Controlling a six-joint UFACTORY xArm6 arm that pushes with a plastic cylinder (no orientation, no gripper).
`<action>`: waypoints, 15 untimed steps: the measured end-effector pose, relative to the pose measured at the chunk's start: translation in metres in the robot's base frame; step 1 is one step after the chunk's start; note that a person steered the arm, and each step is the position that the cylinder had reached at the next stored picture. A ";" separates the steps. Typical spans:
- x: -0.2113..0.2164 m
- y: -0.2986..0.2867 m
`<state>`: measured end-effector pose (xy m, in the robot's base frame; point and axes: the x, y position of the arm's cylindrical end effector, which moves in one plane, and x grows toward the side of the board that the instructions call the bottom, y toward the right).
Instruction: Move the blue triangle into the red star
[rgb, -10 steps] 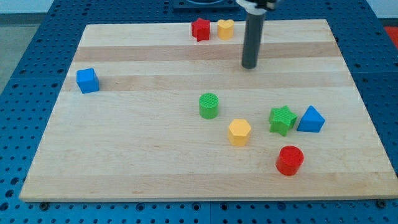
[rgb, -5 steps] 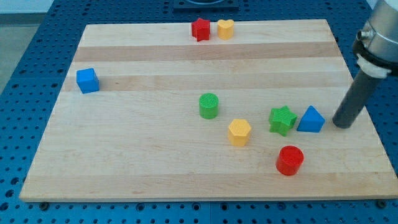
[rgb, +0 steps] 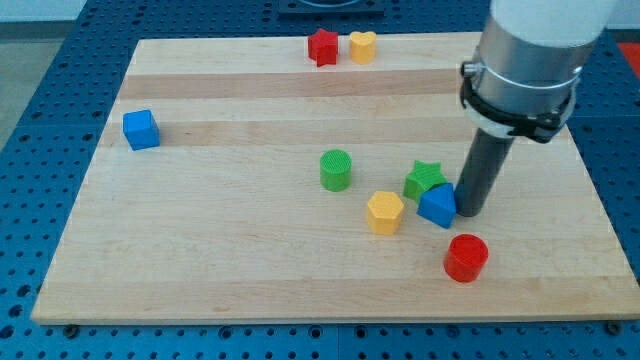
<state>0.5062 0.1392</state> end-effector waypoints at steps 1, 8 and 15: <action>0.019 -0.004; 0.009 0.007; -0.032 0.001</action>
<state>0.4746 0.1398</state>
